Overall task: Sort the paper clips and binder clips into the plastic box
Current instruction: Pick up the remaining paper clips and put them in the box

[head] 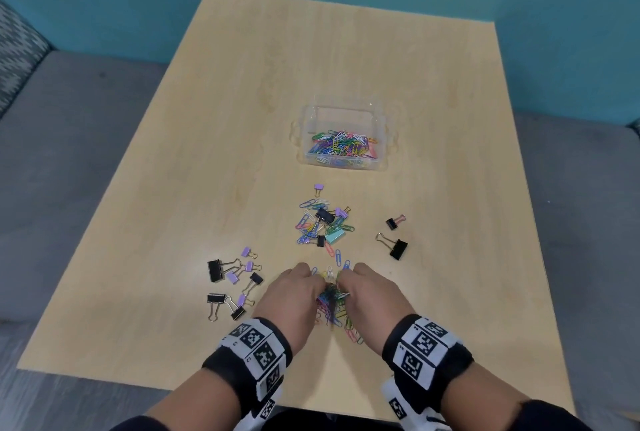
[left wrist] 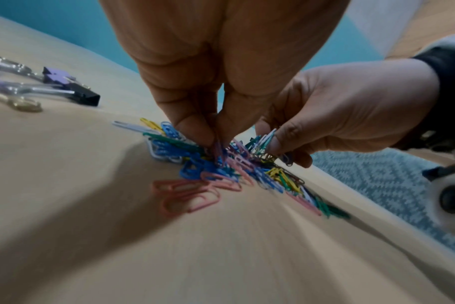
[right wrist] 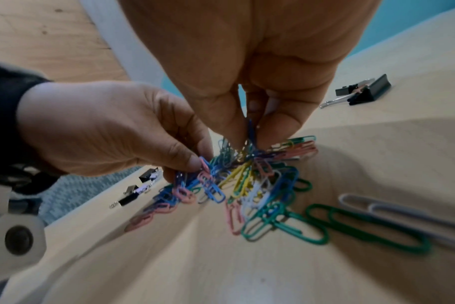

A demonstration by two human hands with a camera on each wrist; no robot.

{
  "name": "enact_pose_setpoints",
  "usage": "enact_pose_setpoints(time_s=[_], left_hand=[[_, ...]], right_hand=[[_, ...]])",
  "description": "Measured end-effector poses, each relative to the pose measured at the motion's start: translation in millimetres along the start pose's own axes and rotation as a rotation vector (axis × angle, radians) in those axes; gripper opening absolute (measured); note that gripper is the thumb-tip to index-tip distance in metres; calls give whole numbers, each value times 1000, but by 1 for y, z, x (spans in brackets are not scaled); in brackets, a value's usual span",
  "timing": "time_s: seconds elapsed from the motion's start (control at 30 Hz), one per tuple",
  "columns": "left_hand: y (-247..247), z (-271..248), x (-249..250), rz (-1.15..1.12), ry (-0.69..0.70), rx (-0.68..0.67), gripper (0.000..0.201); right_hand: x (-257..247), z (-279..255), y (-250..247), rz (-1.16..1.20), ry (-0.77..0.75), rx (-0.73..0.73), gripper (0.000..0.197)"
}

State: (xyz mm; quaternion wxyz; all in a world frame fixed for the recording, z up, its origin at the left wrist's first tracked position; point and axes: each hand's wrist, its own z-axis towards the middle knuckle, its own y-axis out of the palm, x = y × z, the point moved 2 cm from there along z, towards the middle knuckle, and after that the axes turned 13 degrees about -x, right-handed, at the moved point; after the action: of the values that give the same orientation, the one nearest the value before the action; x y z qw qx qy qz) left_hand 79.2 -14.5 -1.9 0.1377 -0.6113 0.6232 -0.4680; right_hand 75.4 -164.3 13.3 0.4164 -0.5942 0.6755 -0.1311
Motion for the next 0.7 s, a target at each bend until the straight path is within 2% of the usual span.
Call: enact_pose_setpoints(time_s=[0.17,0.27,0.43,0.5,0.57,0.7], left_hand=[[-6,3,-7,-220,-55,1,20],[-20,-3,-10,-379,-31,5,19],[-63,-1,-8,-972,-10,-62,20],[-88,15,-7,-1092,14,-20,13],[-114,42,-7,-1114,7,60,11],[-160,110,-10,-1145,-29,252,26]], right_hand=[[13,-2,-7,162,-9,-34,21],[23,-7,-16,326,-18,-60,14],[24,-6,-56,696,-25,-91,14],[25,5,-85,766,-58,-28,15],[27,24,-116,780,-107,70,17],[38,81,-169,701,-63,263,23]])
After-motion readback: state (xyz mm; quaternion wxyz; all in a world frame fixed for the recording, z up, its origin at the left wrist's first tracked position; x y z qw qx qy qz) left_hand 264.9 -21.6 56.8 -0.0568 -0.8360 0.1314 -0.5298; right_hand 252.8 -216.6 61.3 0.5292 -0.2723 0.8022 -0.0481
